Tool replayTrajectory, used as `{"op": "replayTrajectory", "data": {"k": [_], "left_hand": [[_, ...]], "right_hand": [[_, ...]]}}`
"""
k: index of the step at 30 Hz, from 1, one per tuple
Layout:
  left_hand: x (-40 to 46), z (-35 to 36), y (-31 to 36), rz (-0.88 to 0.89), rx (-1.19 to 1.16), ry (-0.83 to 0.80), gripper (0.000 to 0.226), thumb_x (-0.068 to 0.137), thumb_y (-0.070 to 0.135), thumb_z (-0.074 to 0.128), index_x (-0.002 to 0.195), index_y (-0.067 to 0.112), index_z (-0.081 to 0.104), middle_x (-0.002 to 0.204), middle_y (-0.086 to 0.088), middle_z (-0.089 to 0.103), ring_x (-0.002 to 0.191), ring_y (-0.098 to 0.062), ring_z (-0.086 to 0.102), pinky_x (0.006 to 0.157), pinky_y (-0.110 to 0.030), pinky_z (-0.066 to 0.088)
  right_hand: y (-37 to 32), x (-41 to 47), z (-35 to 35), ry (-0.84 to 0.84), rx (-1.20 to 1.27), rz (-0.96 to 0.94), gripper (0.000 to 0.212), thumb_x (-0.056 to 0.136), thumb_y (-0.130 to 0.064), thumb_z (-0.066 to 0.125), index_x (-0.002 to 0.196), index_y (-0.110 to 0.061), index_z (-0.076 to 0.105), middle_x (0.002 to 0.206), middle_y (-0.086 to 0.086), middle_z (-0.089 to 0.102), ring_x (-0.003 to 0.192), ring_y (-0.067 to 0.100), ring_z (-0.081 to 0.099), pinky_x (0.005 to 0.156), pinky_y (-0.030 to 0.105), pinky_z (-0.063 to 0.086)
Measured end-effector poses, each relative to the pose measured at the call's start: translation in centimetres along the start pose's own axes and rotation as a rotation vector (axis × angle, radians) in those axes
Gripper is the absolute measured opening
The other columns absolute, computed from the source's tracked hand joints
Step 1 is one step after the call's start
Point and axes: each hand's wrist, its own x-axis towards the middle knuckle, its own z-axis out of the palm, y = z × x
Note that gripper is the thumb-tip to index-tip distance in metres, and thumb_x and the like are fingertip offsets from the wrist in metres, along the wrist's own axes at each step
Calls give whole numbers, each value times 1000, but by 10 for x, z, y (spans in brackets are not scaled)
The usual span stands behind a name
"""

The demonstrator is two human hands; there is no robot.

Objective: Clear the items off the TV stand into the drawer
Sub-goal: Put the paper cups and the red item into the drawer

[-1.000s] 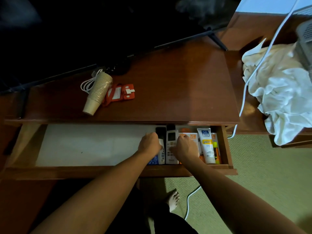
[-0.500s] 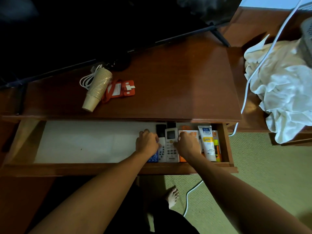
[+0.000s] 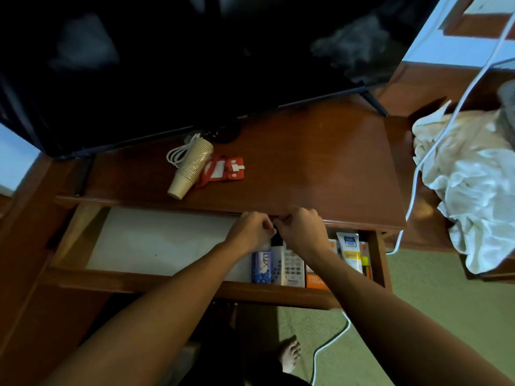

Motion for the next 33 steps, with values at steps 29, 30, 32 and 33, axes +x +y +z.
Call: {"op": "replayTrajectory", "data": {"k": [29,30,32,33], "left_hand": [[54,-161,-103,-224,37,341,68,80,47,76,135,18,50,122,-10,61,100,-30,65,73,-40,56],[53,-162,-103,-223,33,331,67,79,46,77,135,19,50,120,-10,62,97,-29,66,73,-40,57],[49,-161,-101,-208,15,305,66,78,44,76,134,20,52,117,-9,63,93,-28,67,74,-40,59],[46,-160,-99,-202,-8,293,66,77,42,76,134,20,52,116,-8,64,92,-27,67,75,-40,59]], "right_hand": [[-114,158,51,-267,-377,-244,82,91,-46,65,157,-21,25,155,7,38,142,31,30,113,47,26],[-114,158,50,-260,-383,-228,83,89,-48,67,156,-20,27,153,8,39,140,31,30,113,48,26],[-110,156,49,-264,-355,-196,83,83,-51,73,151,-19,36,147,10,42,136,32,35,111,48,29],[-107,155,48,-269,-293,-174,83,81,-49,76,148,-18,39,143,10,44,133,32,40,109,47,34]]}}
